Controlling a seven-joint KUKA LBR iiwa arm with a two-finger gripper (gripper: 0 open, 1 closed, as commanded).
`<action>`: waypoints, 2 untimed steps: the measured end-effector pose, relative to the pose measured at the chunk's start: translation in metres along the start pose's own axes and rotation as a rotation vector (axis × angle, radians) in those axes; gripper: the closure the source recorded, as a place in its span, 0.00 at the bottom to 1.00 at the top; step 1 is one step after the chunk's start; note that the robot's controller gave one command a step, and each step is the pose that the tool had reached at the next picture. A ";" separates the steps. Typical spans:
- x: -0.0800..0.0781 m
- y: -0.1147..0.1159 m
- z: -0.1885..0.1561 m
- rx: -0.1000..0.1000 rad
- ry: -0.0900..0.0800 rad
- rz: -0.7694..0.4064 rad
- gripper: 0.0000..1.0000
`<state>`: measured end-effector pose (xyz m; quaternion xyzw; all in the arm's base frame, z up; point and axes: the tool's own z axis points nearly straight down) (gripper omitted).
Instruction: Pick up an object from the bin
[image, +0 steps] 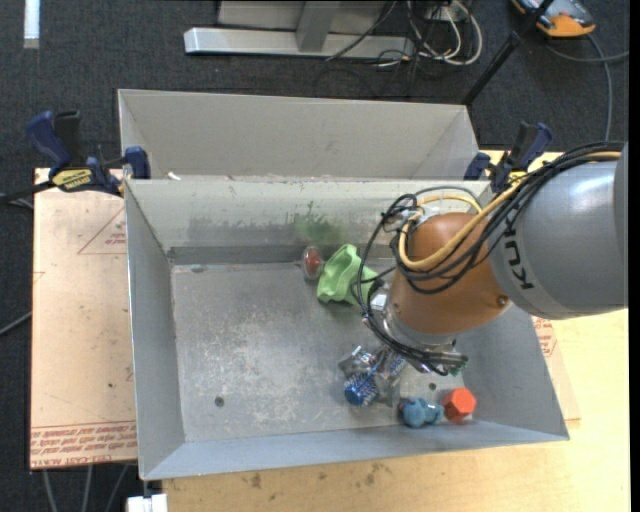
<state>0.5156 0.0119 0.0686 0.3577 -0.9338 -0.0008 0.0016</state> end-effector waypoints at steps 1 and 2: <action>0.006 -0.036 -0.081 0.009 -0.009 -0.064 1.00; -0.017 -0.044 -0.191 0.009 -0.011 -0.071 1.00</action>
Offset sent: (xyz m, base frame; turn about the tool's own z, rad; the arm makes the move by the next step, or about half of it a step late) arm 0.0176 -0.0293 0.0776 -0.0703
